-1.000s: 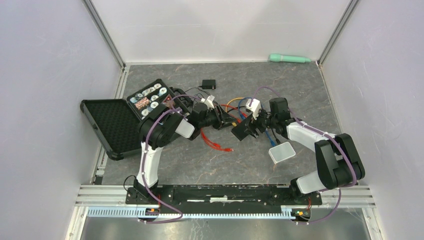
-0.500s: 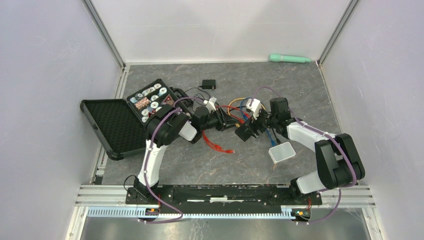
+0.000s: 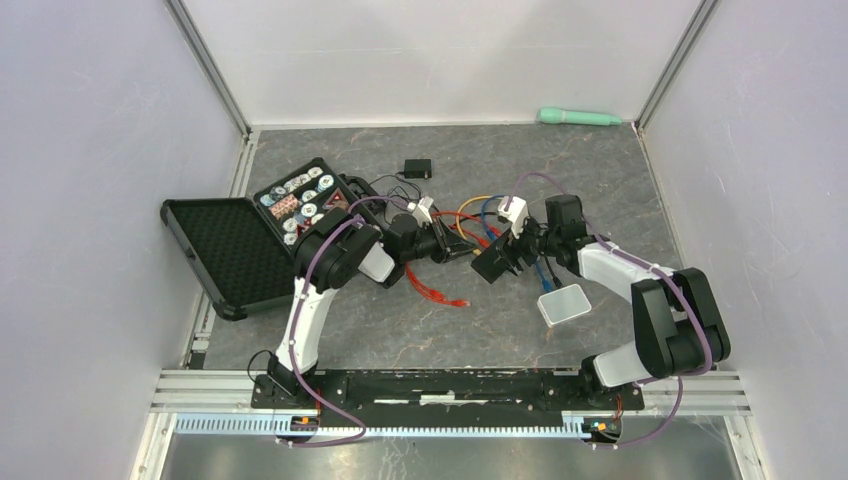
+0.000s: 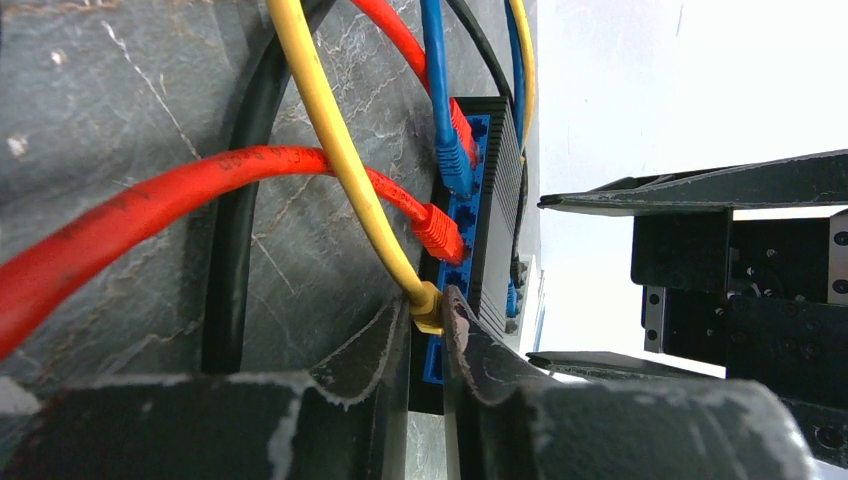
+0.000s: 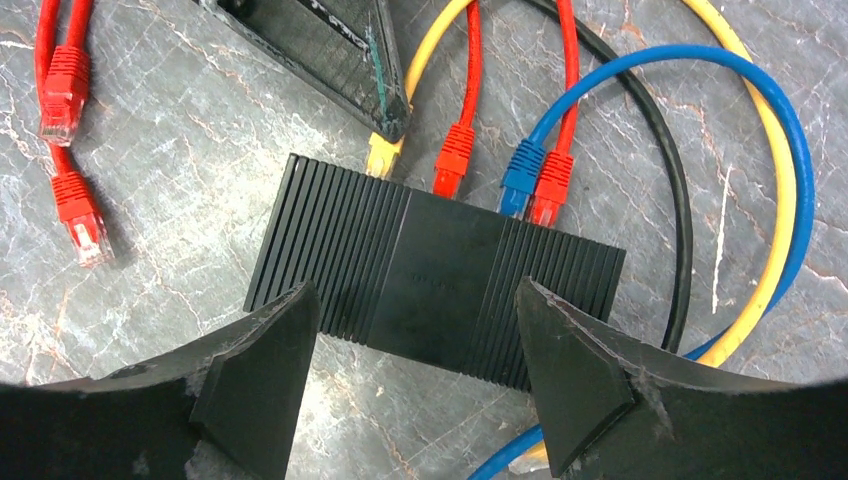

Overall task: Pull the plug from the switch port
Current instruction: Pull the connector from the switch port.

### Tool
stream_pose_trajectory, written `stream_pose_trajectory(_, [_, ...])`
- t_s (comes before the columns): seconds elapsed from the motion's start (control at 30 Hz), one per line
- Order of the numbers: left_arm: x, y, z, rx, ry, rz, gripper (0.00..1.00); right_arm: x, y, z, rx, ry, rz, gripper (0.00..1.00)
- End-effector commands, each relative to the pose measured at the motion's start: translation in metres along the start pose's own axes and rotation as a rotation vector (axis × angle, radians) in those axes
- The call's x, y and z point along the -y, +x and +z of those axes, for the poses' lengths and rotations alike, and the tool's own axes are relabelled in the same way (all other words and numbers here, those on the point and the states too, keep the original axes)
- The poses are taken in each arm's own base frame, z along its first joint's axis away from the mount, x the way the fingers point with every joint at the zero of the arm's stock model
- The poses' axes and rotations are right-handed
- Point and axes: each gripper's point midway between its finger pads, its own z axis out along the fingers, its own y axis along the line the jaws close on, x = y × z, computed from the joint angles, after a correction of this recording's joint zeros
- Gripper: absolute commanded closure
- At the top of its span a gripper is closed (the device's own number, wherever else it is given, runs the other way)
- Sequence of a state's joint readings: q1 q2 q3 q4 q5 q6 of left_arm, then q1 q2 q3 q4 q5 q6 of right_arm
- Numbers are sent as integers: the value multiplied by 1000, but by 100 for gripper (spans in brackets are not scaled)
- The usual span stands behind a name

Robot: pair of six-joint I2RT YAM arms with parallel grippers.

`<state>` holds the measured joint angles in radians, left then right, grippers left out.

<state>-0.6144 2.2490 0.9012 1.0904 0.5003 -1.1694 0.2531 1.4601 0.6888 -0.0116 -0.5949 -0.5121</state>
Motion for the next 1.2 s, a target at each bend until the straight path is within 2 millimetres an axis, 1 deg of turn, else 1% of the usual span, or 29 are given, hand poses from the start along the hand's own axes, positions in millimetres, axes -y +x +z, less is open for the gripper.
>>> stream_pose_trajectory(0.0, [-36, 21, -2, -62, -102, -42, 83, 5, -14, -10, 41, 1, -35, 21])
stream_pose_trajectory(0.07, [-32, 20, -1, -57, -85, -44, 85, 3, -11, -11, 37, -9, -36, 21])
stream_pose_trajectory(0.17, [-29, 20, -2, -55, -69, -42, 84, -4, -4, -11, 18, -43, -64, 21])
stream_pose_trajectory(0.37, [-30, 23, 1, -63, -64, -42, 64, -6, 18, -13, -64, -58, -136, 21])
stream_pose_trajectory(0.47, [-30, 27, 3, -77, -61, -42, 60, -5, 26, -11, -91, -63, -151, 21])
stream_pose_trajectory(0.7, [-30, 36, 9, -106, -42, -33, 58, -5, 35, -3, -110, -86, -156, 22])
stream_pose_trajectory(0.93, [-27, 40, 16, -128, -13, -23, 57, -12, 49, 1, -133, -134, -180, 24])
stream_pose_trajectory(1.17, [-28, 50, 22, -161, -18, -14, 59, -18, 50, 0, -135, -186, -215, 27])
